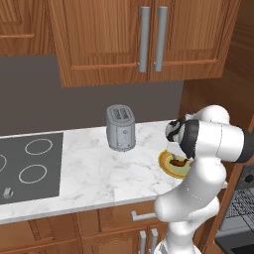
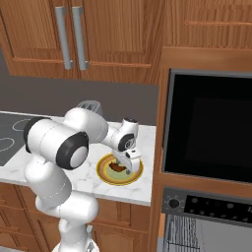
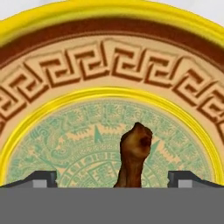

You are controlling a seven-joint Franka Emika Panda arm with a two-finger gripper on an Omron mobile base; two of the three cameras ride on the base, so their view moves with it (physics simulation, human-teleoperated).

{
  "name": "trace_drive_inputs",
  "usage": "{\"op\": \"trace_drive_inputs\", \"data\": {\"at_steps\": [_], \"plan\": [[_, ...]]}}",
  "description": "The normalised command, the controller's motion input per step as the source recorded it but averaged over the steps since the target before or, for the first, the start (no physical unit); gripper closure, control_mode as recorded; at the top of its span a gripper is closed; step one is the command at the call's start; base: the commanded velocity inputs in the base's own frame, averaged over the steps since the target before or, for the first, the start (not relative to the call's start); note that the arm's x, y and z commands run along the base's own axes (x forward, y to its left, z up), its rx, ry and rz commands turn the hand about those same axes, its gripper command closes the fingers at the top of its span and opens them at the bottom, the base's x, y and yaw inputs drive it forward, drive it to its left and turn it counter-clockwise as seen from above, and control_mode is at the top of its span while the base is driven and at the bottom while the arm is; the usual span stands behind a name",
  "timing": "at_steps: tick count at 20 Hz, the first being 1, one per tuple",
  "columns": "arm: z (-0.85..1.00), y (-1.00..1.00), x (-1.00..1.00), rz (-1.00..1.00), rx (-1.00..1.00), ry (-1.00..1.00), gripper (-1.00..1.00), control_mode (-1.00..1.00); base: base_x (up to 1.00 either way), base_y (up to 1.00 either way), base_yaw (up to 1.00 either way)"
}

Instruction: Place the chicken drumstick on the top rack of the oven.

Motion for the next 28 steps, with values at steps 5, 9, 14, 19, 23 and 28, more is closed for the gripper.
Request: {"op": "trace_drive_inputs", "data": {"at_steps": [5,9,14,19,23,28], "plan": [[-0.35,0.00,0.00,-0.01,0.00,0.00,-1.00,-1.00,0.00,0.00,0.00],[-0.28,0.01,0.00,-0.01,0.04,0.00,1.00,-1.00,0.00,0.00,0.00],[-0.25,0.00,0.00,-0.03,0.04,0.00,1.00,-1.00,0.00,0.00,0.00],[-0.05,0.00,0.00,-0.07,0.00,0.00,1.00,-1.00,0.00,0.00,0.00],[0.00,0.00,0.00,-0.09,0.00,0.00,1.00,-1.00,0.00,0.00,0.00],[0.02,0.00,0.00,-0.10,0.00,0.00,1.00,-1.00,0.00,0.00,0.00]]}}
